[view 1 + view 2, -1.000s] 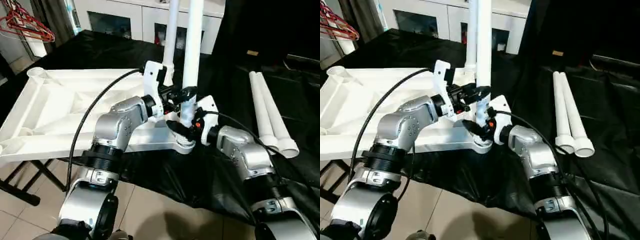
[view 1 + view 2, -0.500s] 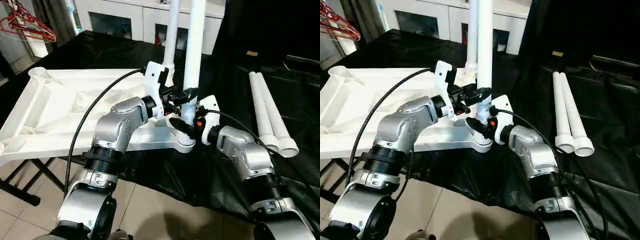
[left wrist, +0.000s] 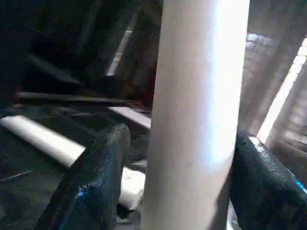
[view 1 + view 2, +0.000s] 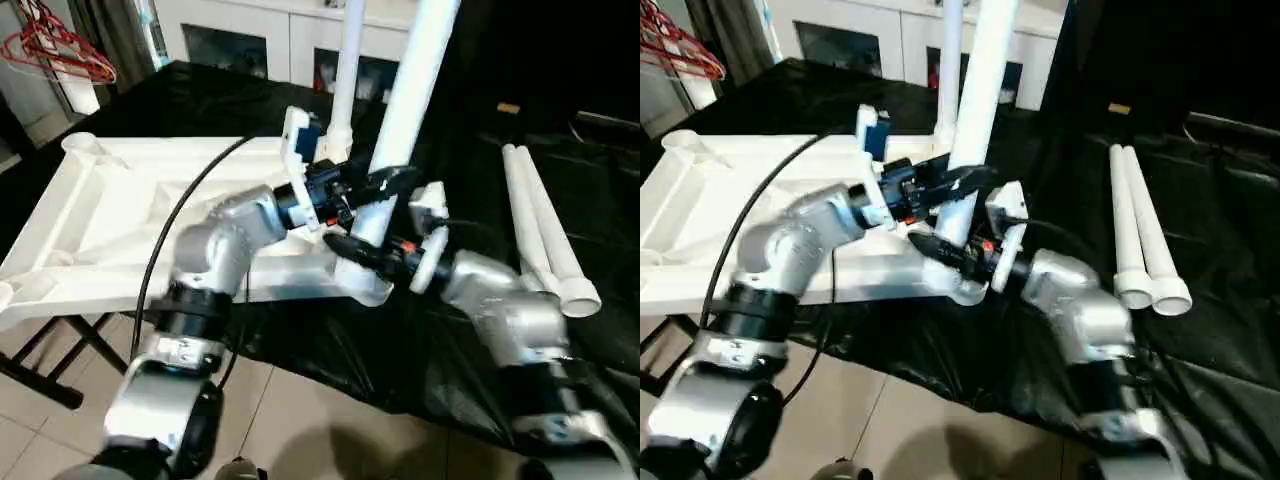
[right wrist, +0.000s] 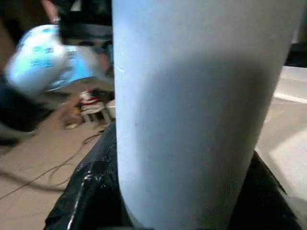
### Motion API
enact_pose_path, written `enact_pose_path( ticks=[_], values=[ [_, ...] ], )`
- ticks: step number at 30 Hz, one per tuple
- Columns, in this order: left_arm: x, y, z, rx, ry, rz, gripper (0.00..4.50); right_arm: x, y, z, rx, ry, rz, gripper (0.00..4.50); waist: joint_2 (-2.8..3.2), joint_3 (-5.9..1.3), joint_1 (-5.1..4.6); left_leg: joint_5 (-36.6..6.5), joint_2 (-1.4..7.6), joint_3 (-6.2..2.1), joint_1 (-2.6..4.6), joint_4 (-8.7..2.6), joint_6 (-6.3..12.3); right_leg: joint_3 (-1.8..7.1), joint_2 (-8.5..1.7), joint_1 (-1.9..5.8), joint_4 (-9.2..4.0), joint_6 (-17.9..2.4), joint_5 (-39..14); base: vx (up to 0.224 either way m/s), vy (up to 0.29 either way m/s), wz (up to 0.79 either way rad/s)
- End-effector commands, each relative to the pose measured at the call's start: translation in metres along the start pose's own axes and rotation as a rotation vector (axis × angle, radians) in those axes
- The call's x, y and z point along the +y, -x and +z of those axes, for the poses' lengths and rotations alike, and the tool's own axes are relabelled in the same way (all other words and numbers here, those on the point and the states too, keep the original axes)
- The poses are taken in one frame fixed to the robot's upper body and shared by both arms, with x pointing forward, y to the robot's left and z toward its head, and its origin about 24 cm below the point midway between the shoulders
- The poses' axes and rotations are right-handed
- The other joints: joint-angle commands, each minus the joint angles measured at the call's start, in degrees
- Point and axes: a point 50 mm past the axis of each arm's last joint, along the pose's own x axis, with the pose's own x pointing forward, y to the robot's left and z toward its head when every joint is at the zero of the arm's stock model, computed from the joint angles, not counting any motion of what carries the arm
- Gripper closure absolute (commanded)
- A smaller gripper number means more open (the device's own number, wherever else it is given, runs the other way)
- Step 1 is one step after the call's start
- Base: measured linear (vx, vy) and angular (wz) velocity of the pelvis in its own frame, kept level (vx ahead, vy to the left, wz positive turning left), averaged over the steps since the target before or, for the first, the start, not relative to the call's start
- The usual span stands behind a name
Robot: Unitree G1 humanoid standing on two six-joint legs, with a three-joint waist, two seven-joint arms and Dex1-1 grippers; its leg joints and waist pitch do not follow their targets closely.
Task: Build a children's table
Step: Insert table leg to table base
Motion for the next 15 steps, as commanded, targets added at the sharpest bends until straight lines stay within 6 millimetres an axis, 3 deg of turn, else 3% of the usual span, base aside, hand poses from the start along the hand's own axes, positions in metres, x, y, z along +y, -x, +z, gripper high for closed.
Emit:
enact_pose_path(
  ticks=[1, 6, 7, 14, 15],
  values=[
    [-0.004, 0.005, 0.014, 0.000, 0.016, -0.070, 1.33, 0.014, 0.006, 0.002, 0.015, -0.011, 0.153, 2.53, -0.12, -4.57, 0.55, -2.87, 2.35, -0.98, 0.47, -3.08, 5.68, 3.44, -3.80, 4.08, -3.22, -14.83, 2.07, 0.000, 0.000, 0.00],
    [-0.012, 0.007, 0.019, 0.032, 0.018, -0.198, 1.33, 0.020, 0.013, -0.003, 0.092, -0.048, 0.228, 2.54, -0.03, -4.51, 1.20, -3.91, 2.39, -1.09, 0.33, -3.20, 4.00, 3.48, -3.85, 4.01, -3.57, -13.23, -1.53, 0.000, 0.000, 0.00],
    [-0.015, 0.008, 0.020, 0.048, 0.021, -0.233, 1.62, 0.021, 0.015, -0.004, 0.107, -0.060, 0.243, 2.54, 0.14, -4.54, 1.25, -4.23, 2.42, -1.12, 0.43, -3.20, 3.52, 3.44, -3.91, 3.88, -3.62, -13.07, -2.16, 0.000, 0.000, 0.00],
    [-0.018, 0.007, 0.021, 0.062, 0.062, -0.280, 2.17, 0.022, 0.021, -0.005, 0.134, -0.091, 0.260, 2.54, 0.13, -4.66, 1.74, -4.45, 2.38, -1.18, 0.30, -3.18, 2.46, 3.45, -4.04, 3.99, -3.48, -13.66, -1.18, 0.000, 0.000, 0.00],
    [-0.019, 0.007, 0.020, 0.061, 0.070, -0.284, 2.17, 0.023, 0.021, -0.006, 0.136, -0.093, 0.263, 2.54, 0.40, -4.70, 1.81, -4.45, 2.37, -1.21, 0.31, -3.14, 2.38, 3.44, -4.04, 3.98, -3.44, -13.62, -1.12, 0.000, 0.000, 0.00]
  ],
)
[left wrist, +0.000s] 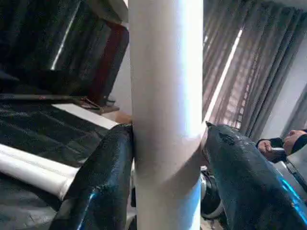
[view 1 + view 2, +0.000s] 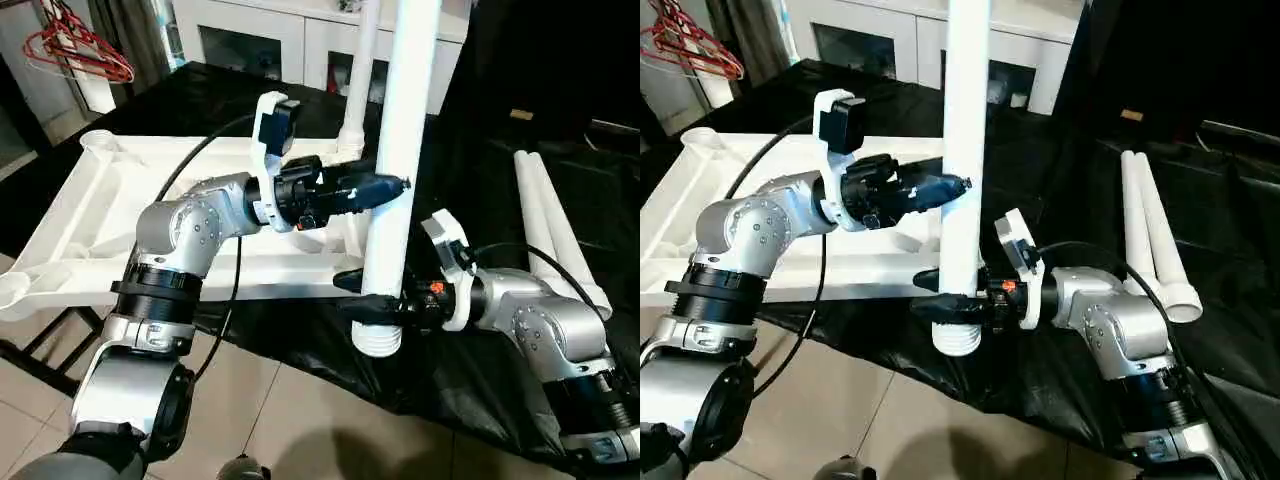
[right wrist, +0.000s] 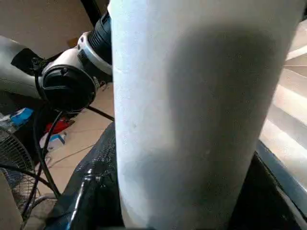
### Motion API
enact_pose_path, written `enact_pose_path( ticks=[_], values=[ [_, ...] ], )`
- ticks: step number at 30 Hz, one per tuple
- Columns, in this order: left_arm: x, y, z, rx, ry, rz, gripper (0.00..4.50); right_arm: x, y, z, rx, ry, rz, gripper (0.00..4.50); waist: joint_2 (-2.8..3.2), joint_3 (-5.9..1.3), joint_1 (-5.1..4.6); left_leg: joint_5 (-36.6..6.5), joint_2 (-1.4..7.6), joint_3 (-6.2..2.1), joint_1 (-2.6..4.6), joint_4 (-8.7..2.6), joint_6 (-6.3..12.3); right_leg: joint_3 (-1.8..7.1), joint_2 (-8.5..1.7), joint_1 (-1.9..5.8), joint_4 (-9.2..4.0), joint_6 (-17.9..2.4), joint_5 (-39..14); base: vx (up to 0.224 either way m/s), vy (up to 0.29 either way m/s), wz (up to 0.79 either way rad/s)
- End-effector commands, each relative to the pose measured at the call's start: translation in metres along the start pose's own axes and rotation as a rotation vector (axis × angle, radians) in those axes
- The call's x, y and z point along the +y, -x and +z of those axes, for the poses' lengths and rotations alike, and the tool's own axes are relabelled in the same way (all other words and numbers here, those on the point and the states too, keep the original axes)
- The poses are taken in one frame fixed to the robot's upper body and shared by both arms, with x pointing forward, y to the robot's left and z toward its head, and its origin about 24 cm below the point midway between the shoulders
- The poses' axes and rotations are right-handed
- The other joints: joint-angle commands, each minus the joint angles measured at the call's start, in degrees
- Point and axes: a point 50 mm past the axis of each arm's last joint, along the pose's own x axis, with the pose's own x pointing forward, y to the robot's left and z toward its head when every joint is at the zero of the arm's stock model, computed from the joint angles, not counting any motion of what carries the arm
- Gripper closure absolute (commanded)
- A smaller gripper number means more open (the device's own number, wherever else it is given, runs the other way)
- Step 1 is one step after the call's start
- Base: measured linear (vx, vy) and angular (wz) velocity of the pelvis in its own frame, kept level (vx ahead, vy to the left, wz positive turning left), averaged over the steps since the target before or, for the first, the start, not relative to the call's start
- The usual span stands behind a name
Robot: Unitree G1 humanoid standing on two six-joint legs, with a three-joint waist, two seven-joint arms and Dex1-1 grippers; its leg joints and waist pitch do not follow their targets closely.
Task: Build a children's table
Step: Insert table leg to table base
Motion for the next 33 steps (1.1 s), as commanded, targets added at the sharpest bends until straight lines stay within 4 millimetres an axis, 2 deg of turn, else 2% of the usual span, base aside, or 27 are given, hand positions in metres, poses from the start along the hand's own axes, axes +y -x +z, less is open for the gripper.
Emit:
enact_pose_path(
  ticks=[1, 2, 4, 11, 12, 13, 14, 15, 16, 17, 18, 22, 23, 24, 26, 28, 29, 30, 31, 33],
  values=[
    [-0.006, -0.009, 0.004, 0.017, -0.012, -0.043, 2.28, 0.003, 0.002, 0.003, 0.003, 0.006, 0.021, 2.54, 0.27, -4.68, 0.22, -4.42, 2.39, -1.23, 0.32, -3.38, 2.38, 3.42, -4.03, 3.97, -3.55, -13.58, -0.93, 0.000, 0.000, 0.00],
    [-0.007, -0.009, 0.003, 0.019, -0.006, -0.047, 2.54, 0.003, 0.002, 0.003, 0.005, 0.003, 0.023, 2.54, 0.19, -4.73, 0.22, -4.26, 2.39, -1.24, 0.32, -3.36, 2.28, 3.40, -3.97, 3.99, -3.46, -13.66, -0.47, 0.000, 0.000, 0.00],
    [-0.007, -0.009, 0.001, 0.025, -0.001, -0.044, 2.61, 0.003, 0.002, 0.002, 0.009, 0.001, 0.026, 2.54, 0.10, -4.66, 0.23, -4.14, 2.34, -1.25, 0.25, -3.38, 2.34, 3.40, -3.96, 4.04, -3.50, -13.57, -0.53, 0.000, 0.000, 0.00],
    [-0.009, -0.009, 0.000, 0.013, 0.008, -0.047, 2.69, 0.004, 0.003, 0.002, 0.020, 0.008, 0.015, 2.54, 0.09, -4.75, 0.24, -3.73, 2.31, -1.21, 0.34, -3.31, 2.38, 3.42, -3.91, 3.99, -3.52, -13.33, -0.70, 0.000, 0.000, 0.00],
    [-0.009, -0.009, -0.001, 0.010, 0.007, -0.040, 2.69, 0.003, 0.003, 0.002, 0.022, 0.014, 0.009, 2.54, -0.17, -4.74, 0.17, -3.54, 2.30, -1.19, 0.28, -3.31, 2.49, 3.41, -3.87, 4.03, -3.49, -13.33, -0.45, 0.000, 0.000, 0.00],
    [-0.008, -0.009, -0.001, 0.007, 0.001, -0.025, 2.69, 0.003, 0.004, 0.003, 0.023, 0.017, 0.002, 2.54, -0.06, -4.77, 0.23, -3.46, 2.28, -1.20, 0.30, -3.25, 2.53, 3.42, -3.90, 4.00, -3.41, -13.46, -0.20, 0.000, 0.000, 0.00],
    [-0.007, -0.009, -0.001, 0.005, -0.003, -0.016, 2.69, 0.002, 0.004, 0.003, 0.024, 0.019, -0.003, 2.54, -0.52, -4.72, 0.14, -3.48, 2.29, -1.12, 0.26, -3.28, 2.68, 3.44, -3.89, 4.02, -3.52, -13.39, -0.30, 0.000, 0.000, 0.00],
    [-0.004, -0.007, 0.000, -0.001, -0.032, 0.030, 2.69, -0.001, 0.004, 0.005, 0.017, 0.022, -0.037, 2.54, -0.29, -4.76, 0.23, -3.24, 2.28, -1.20, 0.25, -3.26, 2.71, 3.44, -3.95, 4.03, -3.43, -13.30, -0.55, 0.000, 0.000, 0.00],
    [-0.004, -0.007, 0.000, -0.001, -0.034, 0.033, 2.69, -0.002, 0.004, 0.006, 0.016, 0.023, -0.040, 2.54, -0.33, -4.73, 0.18, -3.12, 2.26, -1.21, 0.20, -3.27, 2.74, 3.44, -3.97, 4.06, -3.47, -13.14, -0.64, 0.000, 0.000, 0.00],
    [-0.003, -0.007, 0.000, -0.002, -0.042, 0.045, 2.70, -0.003, 0.004, 0.006, 0.014, 0.023, -0.049, 1.98, -0.32, -4.78, 0.21, -3.00, 2.24, -1.17, 0.26, -3.22, 2.77, 3.46, -3.97, 4.03, -3.47, -13.05, -0.69, 0.000, 0.000, 0.00],
    [0.001, -0.007, 0.002, -0.003, -0.076, 0.111, 2.70, -0.006, 0.003, 0.010, -0.008, 0.052, -0.094, 1.84, -0.59, -4.74, 0.22, -2.84, 2.25, -1.23, 0.12, -3.26, 2.83, 3.48, -4.02, 4.06, -3.51, -12.58, -1.02, 0.000, 0.000, 0.00],
    [0.004, -0.007, 0.003, -0.005, -0.099, 0.158, 2.70, -0.008, 0.003, 0.013, -0.025, 0.072, -0.125, 1.75, -0.54, -4.72, 0.05, -2.77, 2.23, -1.24, 0.21, -3.30, 2.36, 3.48, -4.09, 3.96, -3.60, -11.88, -2.01, 0.000, 0.000, 0.00],
    [0.011, -0.006, 0.007, 0.006, -0.171, 0.291, 2.70, -0.027, 0.002, 0.021, -0.060, 0.151, -0.356, 1.75, -0.85, -4.75, 0.03, -2.72, 2.20, -1.18, 0.28, -3.29, 2.42, 3.48, -4.03, 4.01, -3.62, -11.80, -2.03, 0.000, 0.000, 0.00],
    [0.015, -0.006, 0.010, 0.009, -0.206, 0.364, 2.70, -0.035, 0.002, 0.024, -0.071, 0.171, -0.450, 1.75, -0.77, -4.81, -0.46, -2.54, 2.12, -1.40, 0.04, -3.46, 0.77, 3.31, -4.15, 4.03, -3.61, -11.00, -3.32, 0.000, 0.000, 0.00],
    [0.018, -0.006, 0.013, 0.009, -0.229, 0.422, 2.70, -0.040, 0.002, 0.027, -0.077, 0.180, -0.516, 1.75, -0.68, -4.69, -0.66, -2.80, 2.23, -1.29, 0.37, -3.52, 0.27, 3.48, -4.09, 3.69, -3.76, -10.73, -3.90, 0.000, 0.000, 0.00],
    [0.019, -0.005, 0.013, 0.010, -0.232, 0.431, 2.70, -0.040, 0.002, 0.027, -0.078, 0.179, -0.523, 1.75, -0.62, -4.68, -0.58, -2.73, 2.09, -1.20, 0.27, -3.46, 0.88, 3.59, -3.99, 3.98, -3.64, -10.35, -3.32, 0.000, 0.000, 0.00],
    [0.028, -0.005, 0.016, 0.034, -0.293, 0.596, 2.70, -0.047, 0.002, 0.029, -0.090, 0.178, -0.611, 1.75, -0.73, -4.75, -0.54, -2.44, 2.18, -1.21, 0.38, -3.44, 1.18, 3.60, -3.92, 3.86, -3.60, -10.38, -2.57, 0.000, 0.000, 0.00],
    [0.028, -0.005, 0.016, 0.034, -0.293, 0.596, 2.70, -0.047, 0.002, 0.029, -0.090, 0.178, -0.611, 1.75, -0.60, -4.73, -0.75, -2.44, 2.22, -1.29, 0.41, -3.43, 1.20, 3.55, -3.72, 3.64, -3.50, -10.36, -1.74, 0.000, 0.000, 0.00],
    [0.035, -0.005, 0.020, 0.039, -0.332, 0.735, 2.70, -0.051, 0.001, 0.030, -0.100, 0.180, -0.669, 1.75, -0.73, -4.74, -0.64, -2.42, 2.17, -1.25, 0.39, -3.44, 1.39, 3.57, -3.90, 3.81, -3.58, -10.07, -1.93, 0.000, 0.000, 0.00],
    [0.037, -0.007, 0.021, 0.033, -0.343, 0.782, 2.70, -0.052, 0.000, 0.031, -0.103, 0.180, -0.684, 1.75, -0.93, -4.79, -0.65, -2.32, 2.16, -1.23, 0.41, -3.38, 1.23, 3.58, -3.91, 3.83, -3.50, -10.05, -1.86, 0.000, 0.000, 0.00]
  ],
)
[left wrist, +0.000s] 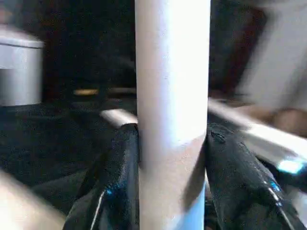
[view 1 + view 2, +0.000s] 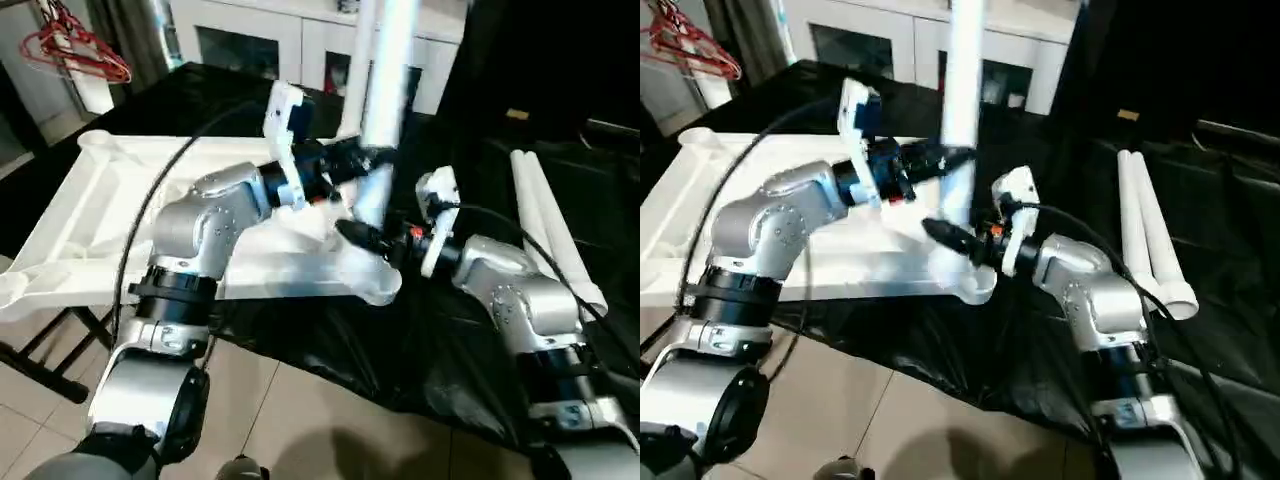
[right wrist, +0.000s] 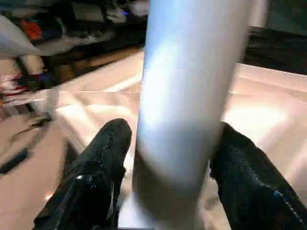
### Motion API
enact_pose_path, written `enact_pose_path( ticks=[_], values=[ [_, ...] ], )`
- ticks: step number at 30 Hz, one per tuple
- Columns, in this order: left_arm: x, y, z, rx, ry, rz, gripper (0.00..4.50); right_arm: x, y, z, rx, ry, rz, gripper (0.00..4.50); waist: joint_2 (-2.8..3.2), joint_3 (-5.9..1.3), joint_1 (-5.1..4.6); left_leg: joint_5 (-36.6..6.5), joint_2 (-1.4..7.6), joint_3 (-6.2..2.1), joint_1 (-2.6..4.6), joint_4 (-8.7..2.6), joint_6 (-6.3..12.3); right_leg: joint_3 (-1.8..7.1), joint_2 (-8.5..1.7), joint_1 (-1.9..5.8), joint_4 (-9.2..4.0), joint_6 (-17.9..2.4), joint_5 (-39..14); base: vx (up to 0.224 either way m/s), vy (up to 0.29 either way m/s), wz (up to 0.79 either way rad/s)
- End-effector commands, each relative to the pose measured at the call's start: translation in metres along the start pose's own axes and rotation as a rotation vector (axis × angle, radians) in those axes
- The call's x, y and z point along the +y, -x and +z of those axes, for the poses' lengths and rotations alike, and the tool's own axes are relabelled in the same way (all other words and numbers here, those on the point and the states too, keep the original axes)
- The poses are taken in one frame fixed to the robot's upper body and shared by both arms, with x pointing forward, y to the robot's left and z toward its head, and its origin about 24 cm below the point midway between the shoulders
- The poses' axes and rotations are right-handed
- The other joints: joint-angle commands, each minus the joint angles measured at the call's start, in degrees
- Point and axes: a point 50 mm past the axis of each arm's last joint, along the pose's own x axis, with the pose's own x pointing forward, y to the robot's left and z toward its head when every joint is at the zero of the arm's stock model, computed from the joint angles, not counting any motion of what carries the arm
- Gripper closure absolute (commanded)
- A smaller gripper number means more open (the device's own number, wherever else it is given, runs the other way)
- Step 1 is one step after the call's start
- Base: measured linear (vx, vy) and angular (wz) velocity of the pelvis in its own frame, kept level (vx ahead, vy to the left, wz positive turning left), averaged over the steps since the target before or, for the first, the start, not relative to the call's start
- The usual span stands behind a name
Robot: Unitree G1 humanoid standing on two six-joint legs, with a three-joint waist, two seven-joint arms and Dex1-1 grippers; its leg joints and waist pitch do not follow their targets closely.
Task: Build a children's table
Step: Insert table leg to table base
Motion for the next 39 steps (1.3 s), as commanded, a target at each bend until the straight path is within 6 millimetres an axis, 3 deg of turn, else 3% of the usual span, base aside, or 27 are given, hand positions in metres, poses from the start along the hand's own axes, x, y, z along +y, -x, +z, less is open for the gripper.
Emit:
enact_pose_path(
  ticks=[1, 4, 11, 12, 18, 27, 28, 29, 32, 34, 39],
  values=[
    [-0.002, -0.006, 0.010, -0.012, -0.047, 0.065, 2.70, -0.004, -0.001, 0.007, -0.018, 0.021, -0.039, 1.75, -0.62, -4.88, -0.05, -2.19, 2.16, -1.15, 0.48, -3.38, 1.62, 3.54, -3.97, 3.91, -3.47, -10.43, -2.03, 0.000, 0.000, 0.00],
    [-0.005, -0.011, 0.011, -0.010, -0.072, 0.111, 2.70, -0.004, -0.005, 0.007, -0.013, 0.029, -0.064, 1.75, -0.83, -4.86, -0.11, -1.28, 2.05, -1.10, 0.26, -3.31, 2.61, 3.55, -3.88, 3.96, -3.26, -11.16, 0.07, 0.000, 0.000, 0.00],
    [-0.009, -0.016, 0.011, -0.019, -0.080, 0.124, 2.70, -0.007, -0.011, 0.003, 0.011, 0.044, -0.118, 1.75, -0.84, -4.79, -0.22, -1.68, 2.01, -1.05, 0.30, -3.29, 2.93, 3.54, -3.87, 3.86, -3.42, -11.28, -1.22, 0.000, 0.000, 0.00],
    [-0.010, -0.016, 0.011, -0.020, -0.077, 0.125, 2.70, -0.007, -0.013, 0.002, 0.015, 0.044, -0.129, 2.05, -0.84, -4.78, -0.23, -1.91, 2.04, -1.05, 0.32, -3.30, 2.87, 3.56, -3.91, 3.82, -3.44, -11.35, -1.42, 0.000, 0.000, 0.00],
    [-0.014, -0.018, 0.010, -0.021, -0.063, 0.124, 2.70, -0.006, -0.017, -0.006, 0.040, 0.051, -0.114, 2.51, -0.89, -4.83, -0.25, -1.73, 2.06, -1.03, 0.31, -3.26, 3.17, 3.54, -3.91, 3.81, -3.34, -11.59, -0.56, 0.000, 0.000, 0.00],
    [-0.014, -0.018, 0.011, -0.029, -0.038, 0.118, 2.70, -0.007, -0.017, -0.006, 0.039, 0.038, -0.101, 2.63, -0.96, -4.77, -0.26, -1.85, 2.05, -1.02, 0.34, -3.25, 3.52, 3.54, -3.89, 3.84, -3.41, -11.69, -0.99, 0.000, 0.000, 0.00],
    [-0.014, -0.018, 0.012, -0.028, -0.041, 0.111, 2.14, -0.008, -0.016, -0.005, 0.035, 0.035, -0.099, 2.63, -0.96, -4.79, -0.25, -1.73, 2.05, -1.02, 0.34, -3.24, 3.60, 3.56, -3.90, 3.85, -3.37, -11.73, -0.82, 0.000, 0.000, 0.00],
    [-0.015, -0.018, 0.012, -0.030, -0.016, 0.087, 2.00, -0.008, -0.015, -0.003, 0.019, 0.027, -0.085, 2.63, -1.15, -4.77, -0.28, -1.74, 2.06, -0.99, 0.35, -3.25, 3.66, 3.56, -3.88, 3.82, -3.41, -11.72, -0.87, 0.000, 0.000, 0.00],
    [-0.014, -0.015, 0.014, -0.052, 0.015, 0.051, 1.94, -0.007, -0.011, 0.001, -0.019, 0.006, -0.030, 2.63, -1.00, -4.79, -0.20, -1.95, 2.09, -0.98, 0.35, -3.22, 3.79, 3.53, -3.98, 3.85, -3.37, -12.24, -1.07, 0.000, 0.000, 0.00],
    [-0.012, -0.013, 0.018, -0.091, 0.051, 0.011, 1.58, -0.003, -0.007, 0.005, -0.045, -0.009, 0.045, 2.64, -1.14, -4.77, -0.17, -1.98, 1.98, -0.94, 0.26, -3.13, 4.47, 3.50, -3.92, 3.99, -3.33, -12.72, -0.15, 0.000, 0.000, 0.00],
    [-0.012, -0.008, 0.022, -0.109, 0.093, -0.114, 1.56, 0.005, 0.003, 0.009, -0.055, -0.022, 0.188, 2.64, -1.18, -4.68, -0.10, -1.83, 2.07, -1.00, 0.29, -3.12, 5.14, 3.47, -3.88, 3.93, -3.31, -12.84, -0.30, 0.000, 0.000, 0.00]
  ],
)
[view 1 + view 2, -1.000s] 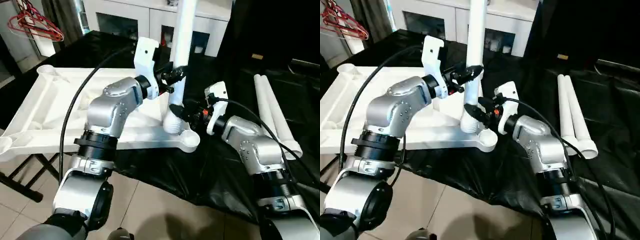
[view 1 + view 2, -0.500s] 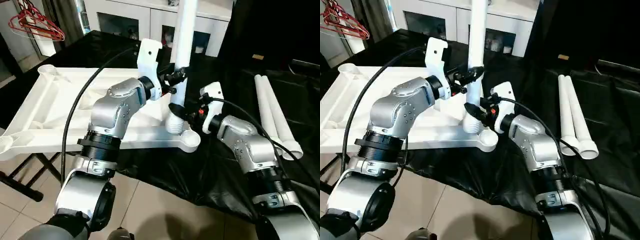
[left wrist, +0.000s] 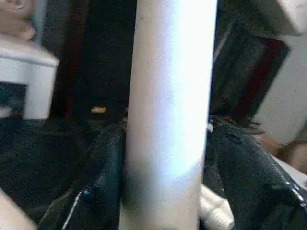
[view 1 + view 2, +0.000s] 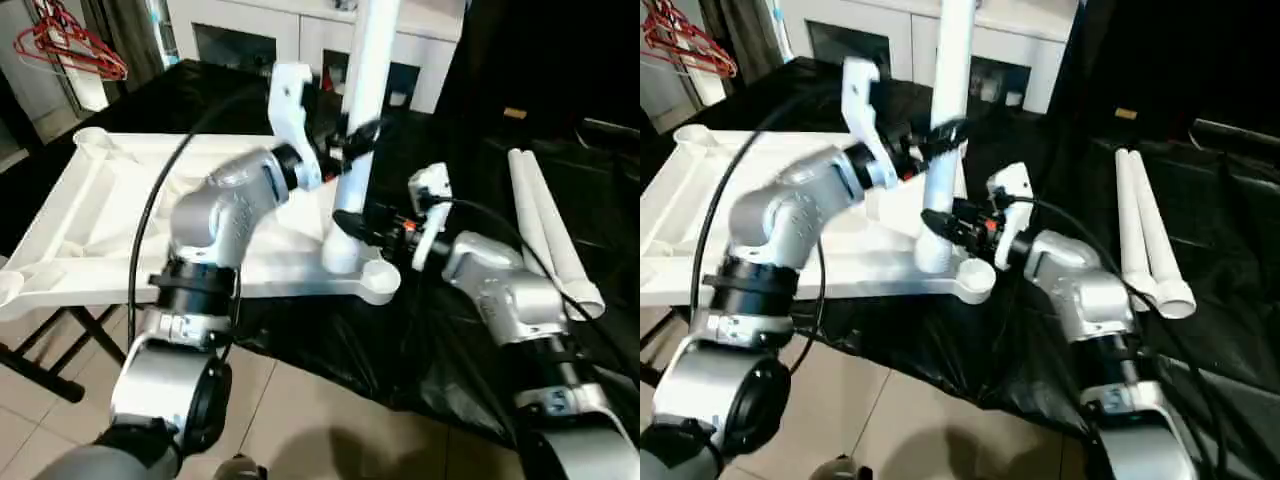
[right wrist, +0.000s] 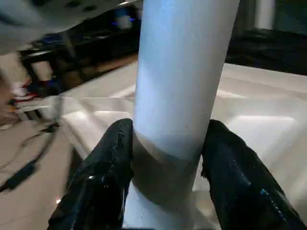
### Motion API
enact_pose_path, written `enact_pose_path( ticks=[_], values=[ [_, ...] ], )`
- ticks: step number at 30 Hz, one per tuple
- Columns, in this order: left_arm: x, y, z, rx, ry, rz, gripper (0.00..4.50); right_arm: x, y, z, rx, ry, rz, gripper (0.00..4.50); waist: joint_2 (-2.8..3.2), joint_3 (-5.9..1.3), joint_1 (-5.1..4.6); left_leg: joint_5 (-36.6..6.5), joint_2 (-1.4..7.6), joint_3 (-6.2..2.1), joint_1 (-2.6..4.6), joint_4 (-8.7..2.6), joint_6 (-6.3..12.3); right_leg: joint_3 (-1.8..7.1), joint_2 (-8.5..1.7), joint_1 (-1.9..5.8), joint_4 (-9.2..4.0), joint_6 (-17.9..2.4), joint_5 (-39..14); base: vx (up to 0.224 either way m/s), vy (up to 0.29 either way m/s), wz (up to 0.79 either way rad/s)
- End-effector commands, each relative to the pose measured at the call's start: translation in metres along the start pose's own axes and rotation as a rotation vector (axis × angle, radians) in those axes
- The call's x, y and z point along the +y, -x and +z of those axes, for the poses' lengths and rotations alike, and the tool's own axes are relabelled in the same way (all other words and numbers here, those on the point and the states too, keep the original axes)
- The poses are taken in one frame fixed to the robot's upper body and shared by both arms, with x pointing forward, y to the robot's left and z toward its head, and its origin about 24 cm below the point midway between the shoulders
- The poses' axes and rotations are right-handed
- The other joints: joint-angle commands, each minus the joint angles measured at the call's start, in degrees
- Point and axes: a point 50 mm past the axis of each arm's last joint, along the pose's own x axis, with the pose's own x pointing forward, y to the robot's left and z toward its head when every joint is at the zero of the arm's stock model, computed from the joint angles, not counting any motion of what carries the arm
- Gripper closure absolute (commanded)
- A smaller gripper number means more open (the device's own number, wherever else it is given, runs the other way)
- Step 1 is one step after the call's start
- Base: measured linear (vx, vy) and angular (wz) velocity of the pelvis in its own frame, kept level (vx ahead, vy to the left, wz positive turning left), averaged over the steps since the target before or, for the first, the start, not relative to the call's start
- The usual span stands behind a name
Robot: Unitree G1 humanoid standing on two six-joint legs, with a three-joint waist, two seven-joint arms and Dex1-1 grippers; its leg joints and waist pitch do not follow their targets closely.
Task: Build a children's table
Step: Insert table leg to table base
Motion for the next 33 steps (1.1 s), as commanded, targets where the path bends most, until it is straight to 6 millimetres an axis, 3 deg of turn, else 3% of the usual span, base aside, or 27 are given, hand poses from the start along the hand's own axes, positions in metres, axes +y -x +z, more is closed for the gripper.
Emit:
enact_pose_path(
  ticks=[1, 4, 5, 9, 10, 14, 21, 22, 23, 28, 29, 33],
  values=[
    [-0.003, 0.000, 0.005, -0.003, 0.008, -0.063, 1.56, 0.004, 0.006, 0.006, -0.012, 0.008, 0.061, 2.64, -0.63, -4.80, 0.11, -2.18, 2.11, -1.04, 0.35, -3.15, 4.81, 3.49, -3.94, 3.93, -3.32, -12.78, -0.82, 0.000, 0.000, 0.00],
    [-0.003, 0.002, 0.006, 0.014, 0.014, -0.081, 1.56, 0.005, 0.010, 0.007, -0.009, 0.001, 0.092, 2.64, -0.54, -4.87, 0.05, -2.38, 2.14, -1.08, 0.38, -3.16, 4.39, 3.44, -3.88, 3.92, -3.31, -12.81, -1.07, 0.000, 0.000, 0.00],
    [-0.002, 0.002, 0.006, 0.015, 0.015, -0.076, 1.86, 0.005, 0.011, 0.007, -0.008, 0.000, 0.094, 2.64, -0.64, -4.81, 0.03, -2.86, 2.16, -1.06, 0.41, -3.22, 4.04, 3.44, -3.94, 3.90, -3.51, -12.68, -1.93, 0.000, 0.000, 0.00],
    [0.000, 0.002, 0.006, 0.006, 0.033, -0.076, 1.99, 0.005, 0.015, 0.008, -0.012, -0.018, 0.114, 2.64, -0.70, -4.86, 0.08, -3.11, 2.14, -1.08, 0.37, -3.24, 3.27, 3.44, -4.00, 3.99, -3.58, -12.40, -2.97, 0.000, 0.000, 0.00],
    [0.000, 0.002, 0.006, 0.006, 0.033, -0.076, 2.29, 0.005, 0.015, 0.008, -0.012, -0.019, 0.116, 2.64, -0.71, -4.86, 0.07, -3.01, 2.13, -1.07, 0.34, -3.23, 3.27, 3.45, -3.99, 3.97, -3.56, -12.43, -2.79, 0.000, 0.000, 0.00],
    [-0.001, 0.001, 0.005, 0.014, 0.035, -0.079, 2.64, 0.009, 0.018, 0.008, -0.002, -0.034, 0.162, 2.64, -0.99, -4.90, 0.12, -1.92, 2.09, -1.03, 0.27, -3.12, 3.87, 3.44, -3.91, 3.97, -3.40, -12.43, -1.63, 0.000, 0.000, 0.00],
    [0.001, -0.004, 0.006, 0.021, 0.034, 0.013, 2.71, 0.003, 0.018, 0.007, 0.019, -0.052, 0.102, 2.64, -1.21, -4.87, 0.06, -2.04, 2.09, -0.99, 0.30, -3.09, 3.77, 3.43, -3.88, 3.90, -3.53, -11.98, -2.81, 0.000, 0.000, 0.00],
    [0.001, -0.006, 0.006, 0.029, 0.018, 0.046, 2.71, 0.001, 0.017, 0.008, 0.011, -0.058, 0.083, 2.08, -1.31, -4.87, 0.07, -2.14, 2.15, -1.00, 0.33, -3.11, 3.74, 3.43, -3.92, 3.90, -3.57, -11.88, -3.10, 0.000, 0.000, 0.00],
    [0.002, -0.006, 0.006, 0.030, 0.016, 0.050, 2.71, 0.001, 0.017, 0.009, 0.009, -0.057, 0.081, 1.94, -1.31, -4.88, 0.08, -2.09, 2.12, -1.01, 0.30, -3.09, 3.74, 3.43, -3.90, 3.91, -3.55, -11.83, -3.09, 0.000, 0.000, 0.00],
    [0.002, -0.012, 0.005, 0.060, -0.040, 0.185, 2.71, -0.005, 0.013, 0.009, 0.029, -0.031, -0.021, 1.54, -1.72, -4.84, -0.13, -1.47, 2.13, -1.08, 0.27, -3.17, 3.14, 3.39, -3.88, 3.94, -3.61, -10.60, -3.35, 0.000, 0.000, 0.00],
    [0.001, -0.014, 0.007, 0.053, -0.055, 0.213, 2.71, -0.008, 0.011, 0.007, 0.047, -0.029, -0.064, 1.49, -2.10, -4.87, -0.16, -1.43, 2.13, -1.01, 0.29, -3.14, 2.91, 3.44, -3.90, 3.92, -3.65, -10.26, -3.63, 0.000, 0.000, 0.00],
    [0.000, -0.017, 0.009, 0.043, -0.080, 0.262, 2.71, -0.008, 0.004, 0.004, 0.072, -0.018, -0.121, 1.49, -2.04, -4.95, -0.21, -1.12, 2.32, -1.14, 0.56, -3.20, 2.22, 3.41, -3.80, 3.69, -3.33, -10.85, -1.60, 0.000, 0.000, 0.00]
  ],
)
